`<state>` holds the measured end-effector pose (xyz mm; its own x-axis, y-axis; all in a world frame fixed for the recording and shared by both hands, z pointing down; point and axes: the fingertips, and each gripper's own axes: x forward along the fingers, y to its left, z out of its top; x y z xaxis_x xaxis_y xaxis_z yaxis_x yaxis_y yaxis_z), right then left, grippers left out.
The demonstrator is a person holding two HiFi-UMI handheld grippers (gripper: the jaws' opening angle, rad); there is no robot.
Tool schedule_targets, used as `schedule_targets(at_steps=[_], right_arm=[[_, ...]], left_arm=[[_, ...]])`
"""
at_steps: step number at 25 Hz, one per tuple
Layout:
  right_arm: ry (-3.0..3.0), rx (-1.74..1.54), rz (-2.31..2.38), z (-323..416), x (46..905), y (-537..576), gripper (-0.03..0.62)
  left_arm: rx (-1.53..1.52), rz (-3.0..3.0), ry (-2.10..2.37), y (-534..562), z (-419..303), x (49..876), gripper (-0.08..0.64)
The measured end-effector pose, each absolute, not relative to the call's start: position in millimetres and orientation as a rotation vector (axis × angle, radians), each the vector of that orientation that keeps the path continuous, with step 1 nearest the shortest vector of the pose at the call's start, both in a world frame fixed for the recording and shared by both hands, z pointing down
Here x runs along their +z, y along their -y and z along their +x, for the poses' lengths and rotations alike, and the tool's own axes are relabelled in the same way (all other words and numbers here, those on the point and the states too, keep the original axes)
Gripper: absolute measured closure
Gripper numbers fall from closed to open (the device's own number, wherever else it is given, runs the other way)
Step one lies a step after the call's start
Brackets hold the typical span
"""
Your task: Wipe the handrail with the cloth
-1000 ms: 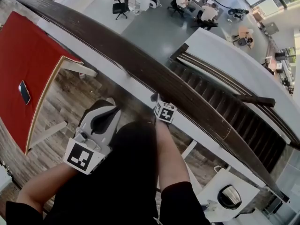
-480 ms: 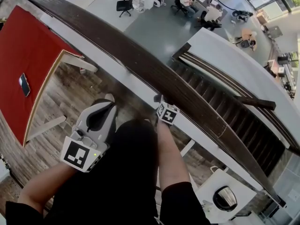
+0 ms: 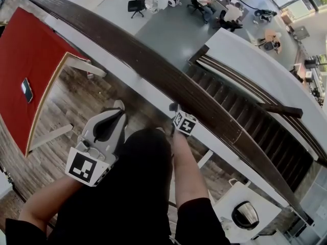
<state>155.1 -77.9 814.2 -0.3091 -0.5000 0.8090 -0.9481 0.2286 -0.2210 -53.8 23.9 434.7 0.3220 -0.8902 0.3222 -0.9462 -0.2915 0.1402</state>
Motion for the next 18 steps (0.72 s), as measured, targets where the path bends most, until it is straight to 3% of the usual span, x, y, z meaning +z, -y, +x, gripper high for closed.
schedule_targets(at_steps=[18], right_arm=[[1.874,1.015,1.398,198,820,66,0.453]], left_arm=[[0.271,2.327,1.630,-23,-39,436,0.560]])
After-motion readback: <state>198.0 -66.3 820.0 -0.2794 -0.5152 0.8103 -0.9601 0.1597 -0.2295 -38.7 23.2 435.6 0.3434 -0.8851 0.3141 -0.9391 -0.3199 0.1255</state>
